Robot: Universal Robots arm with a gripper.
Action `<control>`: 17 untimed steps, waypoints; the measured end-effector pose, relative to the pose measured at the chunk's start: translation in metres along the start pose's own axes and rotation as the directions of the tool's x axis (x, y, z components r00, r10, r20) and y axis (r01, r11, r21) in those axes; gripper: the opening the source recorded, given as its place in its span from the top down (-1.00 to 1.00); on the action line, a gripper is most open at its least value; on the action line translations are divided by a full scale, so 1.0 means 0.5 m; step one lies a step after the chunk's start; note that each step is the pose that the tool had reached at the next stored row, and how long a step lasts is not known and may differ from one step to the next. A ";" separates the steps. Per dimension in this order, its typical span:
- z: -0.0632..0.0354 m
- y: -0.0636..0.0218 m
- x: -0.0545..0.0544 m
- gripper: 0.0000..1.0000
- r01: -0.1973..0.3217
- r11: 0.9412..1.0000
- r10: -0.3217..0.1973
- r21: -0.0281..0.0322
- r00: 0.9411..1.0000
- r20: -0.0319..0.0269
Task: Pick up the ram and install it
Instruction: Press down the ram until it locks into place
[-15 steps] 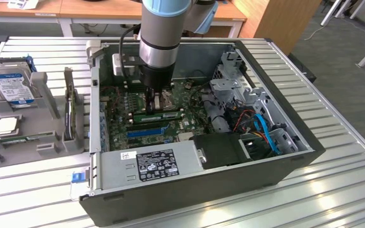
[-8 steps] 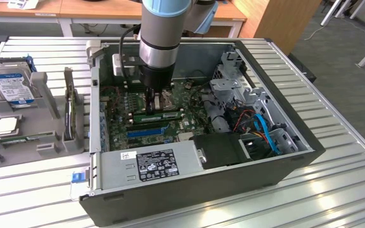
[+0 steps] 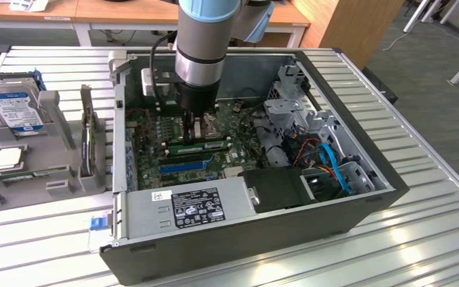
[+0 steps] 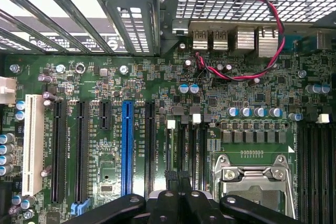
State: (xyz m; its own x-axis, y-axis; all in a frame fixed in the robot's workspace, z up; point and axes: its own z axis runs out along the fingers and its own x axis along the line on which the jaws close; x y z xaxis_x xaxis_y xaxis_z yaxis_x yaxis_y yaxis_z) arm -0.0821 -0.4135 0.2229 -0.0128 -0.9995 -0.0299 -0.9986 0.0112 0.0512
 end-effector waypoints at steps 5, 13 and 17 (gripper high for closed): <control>-0.007 0.000 0.000 0.80 0.000 1.000 0.000 0.000 1.000 0.001; -0.040 0.000 -0.001 0.80 0.000 1.000 0.000 -0.002 1.000 0.000; -0.059 0.000 -0.002 0.80 0.000 1.000 0.000 -0.002 1.000 0.000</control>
State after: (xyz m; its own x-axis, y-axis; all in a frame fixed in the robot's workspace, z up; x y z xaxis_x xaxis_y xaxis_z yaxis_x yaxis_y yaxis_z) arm -0.0806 -0.4135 0.2526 -0.0129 -0.9995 -0.0300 -0.9985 0.0113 0.0535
